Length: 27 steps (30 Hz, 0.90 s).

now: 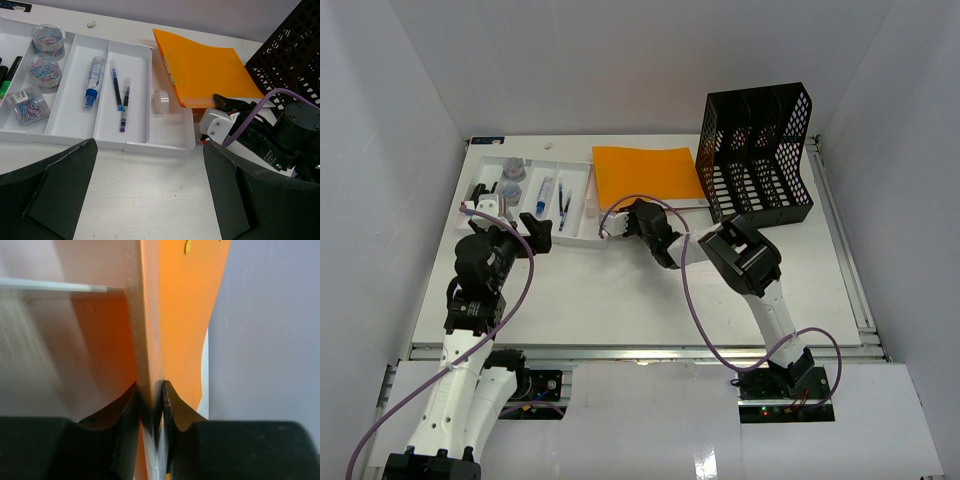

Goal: Organize the desk

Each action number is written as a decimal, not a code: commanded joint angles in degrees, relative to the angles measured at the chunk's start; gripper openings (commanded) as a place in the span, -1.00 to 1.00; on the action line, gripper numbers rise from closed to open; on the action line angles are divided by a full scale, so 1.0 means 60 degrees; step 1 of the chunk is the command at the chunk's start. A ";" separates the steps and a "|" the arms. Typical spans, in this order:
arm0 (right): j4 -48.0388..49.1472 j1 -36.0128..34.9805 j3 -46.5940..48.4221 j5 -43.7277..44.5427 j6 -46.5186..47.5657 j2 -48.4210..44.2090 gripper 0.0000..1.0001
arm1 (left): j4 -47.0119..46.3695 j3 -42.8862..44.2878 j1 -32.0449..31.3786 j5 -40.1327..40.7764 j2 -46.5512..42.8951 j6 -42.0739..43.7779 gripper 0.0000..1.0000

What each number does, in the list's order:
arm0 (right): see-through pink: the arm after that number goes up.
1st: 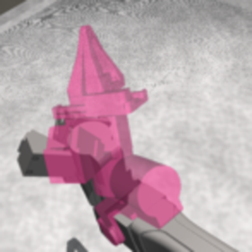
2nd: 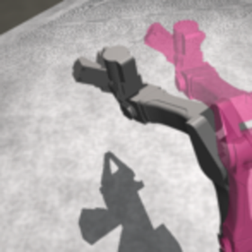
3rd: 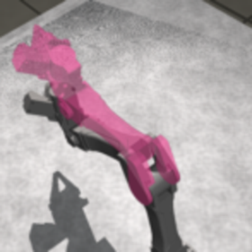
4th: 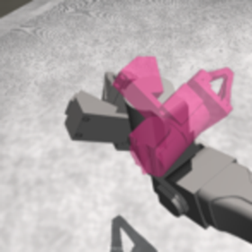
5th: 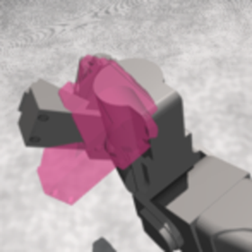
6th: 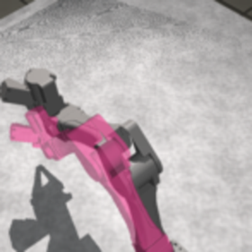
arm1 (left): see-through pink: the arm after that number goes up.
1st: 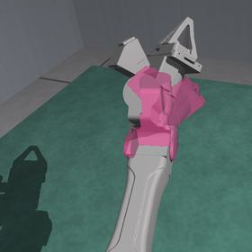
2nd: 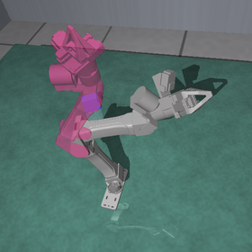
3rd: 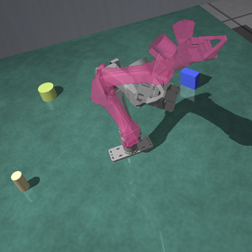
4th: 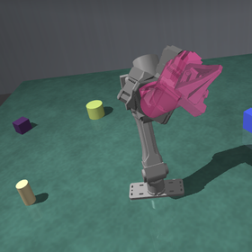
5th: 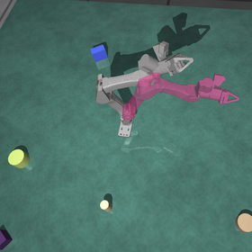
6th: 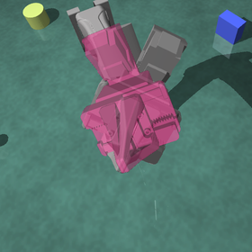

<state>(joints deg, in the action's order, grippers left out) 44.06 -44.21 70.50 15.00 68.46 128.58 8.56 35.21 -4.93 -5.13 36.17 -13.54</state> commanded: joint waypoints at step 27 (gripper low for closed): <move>-0.5219 0.2834 0.1181 -0.6566 -0.8631 -0.6584 -0.85 | -0.0117 -0.0164 0.0074 0.0078 -0.0227 0.0044 0.96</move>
<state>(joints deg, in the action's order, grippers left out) 12.65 -30.87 74.59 -14.79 25.65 94.68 8.51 34.69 -4.93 -5.08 35.41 -13.54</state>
